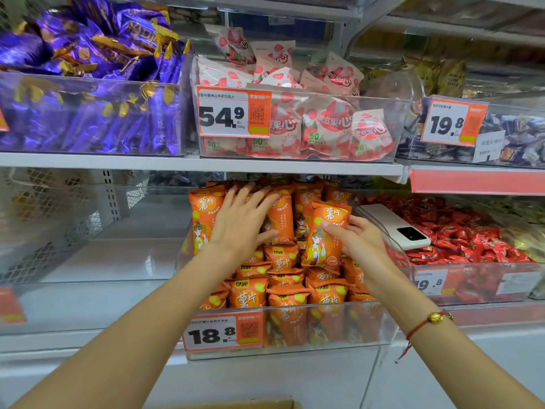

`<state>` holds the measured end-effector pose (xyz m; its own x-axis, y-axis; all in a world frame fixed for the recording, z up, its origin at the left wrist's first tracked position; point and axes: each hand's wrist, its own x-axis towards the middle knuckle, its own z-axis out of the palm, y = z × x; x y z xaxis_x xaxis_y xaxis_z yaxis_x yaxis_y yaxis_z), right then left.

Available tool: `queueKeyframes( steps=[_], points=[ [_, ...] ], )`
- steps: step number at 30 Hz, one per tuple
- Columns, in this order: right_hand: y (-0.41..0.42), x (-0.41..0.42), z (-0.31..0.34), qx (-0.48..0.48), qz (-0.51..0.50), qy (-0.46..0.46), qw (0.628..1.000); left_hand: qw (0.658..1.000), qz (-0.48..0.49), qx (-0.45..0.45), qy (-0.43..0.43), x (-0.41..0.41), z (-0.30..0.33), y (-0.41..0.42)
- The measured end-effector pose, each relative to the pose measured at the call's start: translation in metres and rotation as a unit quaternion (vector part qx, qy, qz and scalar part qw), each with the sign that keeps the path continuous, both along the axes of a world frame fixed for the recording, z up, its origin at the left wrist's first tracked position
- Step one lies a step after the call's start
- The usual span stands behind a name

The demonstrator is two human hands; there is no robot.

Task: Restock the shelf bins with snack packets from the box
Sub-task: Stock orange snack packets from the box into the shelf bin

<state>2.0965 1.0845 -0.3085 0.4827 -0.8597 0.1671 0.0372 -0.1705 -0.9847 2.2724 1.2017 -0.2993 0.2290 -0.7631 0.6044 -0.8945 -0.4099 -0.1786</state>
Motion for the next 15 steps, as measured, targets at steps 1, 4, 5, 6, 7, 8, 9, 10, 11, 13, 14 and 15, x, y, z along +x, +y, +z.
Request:
queueKeyframes(
  steps=[1,4,5,6,7,8,9,10,11,13,14,15],
  points=[
    [-0.001,-0.001,-0.001,0.003,0.002,-0.002,1.000,1.000,0.007,0.012,-0.001,0.003,0.001,0.002],
    [-0.003,-0.003,-0.002,0.014,0.007,-0.008,1.000,0.999,0.012,0.034,-0.011,0.002,0.006,0.003],
    [-0.003,-0.004,-0.002,0.014,0.005,-0.011,1.000,0.999,0.007,0.029,-0.013,-0.001,0.005,0.002],
    [-0.003,-0.004,-0.002,0.013,0.002,-0.012,1.000,1.000,0.000,0.023,-0.015,-0.005,0.003,0.001],
    [-0.003,-0.005,-0.002,0.010,0.000,-0.012,1.000,1.000,-0.006,0.020,-0.016,-0.008,0.000,0.001],
    [-0.002,-0.006,-0.001,0.008,-0.001,-0.013,1.000,1.000,-0.008,0.022,-0.018,-0.011,-0.005,0.000],
    [-0.003,-0.007,-0.001,0.007,0.001,-0.015,1.000,0.999,-0.008,0.025,-0.020,-0.013,-0.009,0.000],
    [-0.003,-0.007,0.000,0.006,0.004,-0.017,1.000,0.999,-0.007,0.026,-0.021,-0.013,-0.012,0.000],
    [-0.003,-0.007,0.000,0.006,0.005,-0.018,1.000,1.000,-0.006,0.024,-0.019,-0.014,-0.013,0.000],
    [-0.005,-0.006,0.003,-0.009,-0.007,-0.020,1.000,1.000,-0.004,0.022,-0.016,-0.014,-0.013,0.001],
    [-0.006,-0.004,0.006,-0.028,-0.019,-0.016,0.999,1.000,-0.003,0.022,-0.016,-0.015,-0.012,0.001],
    [-0.007,-0.001,0.010,-0.050,-0.030,-0.012,0.998,1.000,-0.002,0.021,-0.016,-0.015,-0.012,0.001]
  ],
)
